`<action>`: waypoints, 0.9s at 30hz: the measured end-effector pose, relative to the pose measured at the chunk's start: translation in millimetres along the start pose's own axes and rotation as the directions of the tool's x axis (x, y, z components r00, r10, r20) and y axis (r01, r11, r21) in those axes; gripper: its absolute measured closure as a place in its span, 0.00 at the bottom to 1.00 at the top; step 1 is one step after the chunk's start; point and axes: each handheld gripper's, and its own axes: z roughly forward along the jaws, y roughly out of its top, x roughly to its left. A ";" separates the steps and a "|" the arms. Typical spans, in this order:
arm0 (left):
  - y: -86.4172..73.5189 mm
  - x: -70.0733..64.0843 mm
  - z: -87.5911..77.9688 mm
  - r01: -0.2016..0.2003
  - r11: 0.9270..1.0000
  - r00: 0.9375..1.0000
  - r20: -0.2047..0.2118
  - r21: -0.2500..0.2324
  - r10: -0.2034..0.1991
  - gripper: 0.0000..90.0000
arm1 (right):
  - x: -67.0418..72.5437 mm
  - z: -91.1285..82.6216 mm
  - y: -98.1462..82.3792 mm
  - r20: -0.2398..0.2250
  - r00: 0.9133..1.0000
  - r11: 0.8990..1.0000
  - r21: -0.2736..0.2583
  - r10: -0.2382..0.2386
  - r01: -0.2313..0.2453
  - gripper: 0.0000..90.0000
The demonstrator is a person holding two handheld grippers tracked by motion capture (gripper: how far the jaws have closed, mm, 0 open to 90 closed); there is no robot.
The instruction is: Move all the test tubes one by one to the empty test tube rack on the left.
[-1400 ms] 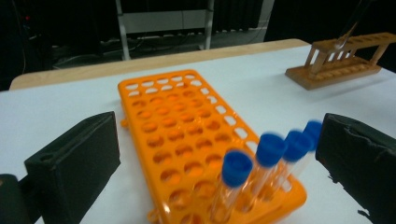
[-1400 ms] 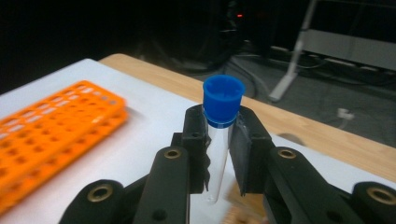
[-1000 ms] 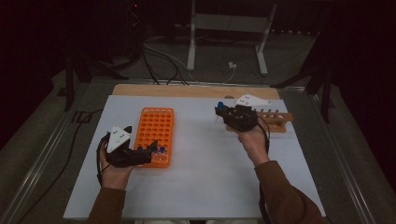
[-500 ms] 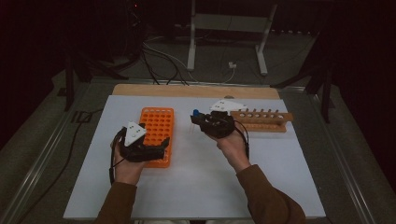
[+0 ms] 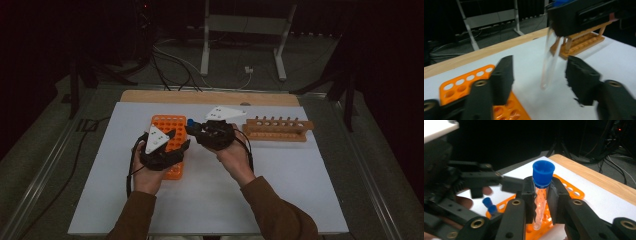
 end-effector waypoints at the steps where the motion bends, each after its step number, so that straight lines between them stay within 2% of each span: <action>1: 0.5 0.3 0.3 0.004 1.000 1.000 0.006 -0.007 -0.004 0.56 | 1.9 1.1 0.8 -0.004 1.000 1.000 0.003 -0.007 0.007 0.86; 3: 1.3 0.5 0.1 0.011 1.000 1.000 0.018 -0.017 -0.010 0.65 | 4.8 2.8 1.7 -0.009 1.000 1.000 0.007 -0.014 0.014 0.86; 9: 2.5 0.4 -1.9 0.006 0.999 0.999 0.034 -0.033 -0.005 0.81 | 7.4 4.9 1.4 -0.015 1.000 1.000 0.009 -0.014 0.014 0.86; 12: 2.4 0.1 -1.8 0.000 0.999 0.999 0.037 -0.033 0.002 0.85 | 8.0 5.1 1.3 -0.015 1.000 1.000 0.008 -0.011 0.011 0.86; 21: 2.1 -0.3 -0.3 -0.012 0.999 0.999 0.046 -0.035 0.013 0.87 | 5.9 4.6 0.6 -0.021 1.000 1.000 0.006 -0.004 0.004 0.84; 23: 1.9 1.7 0.2 -0.009 0.999 0.999 0.040 -0.031 0.011 0.87 | 3.2 2.9 0.6 -0.044 0.999 1.000 -0.010 0.016 -0.016 0.75; 27: 1.7 7.0 -0.3 0.002 1.000 1.000 0.017 -0.020 -0.002 0.87 | -2.3 -1.4 0.6 -0.049 0.998 0.999 -0.020 0.035 -0.036 0.54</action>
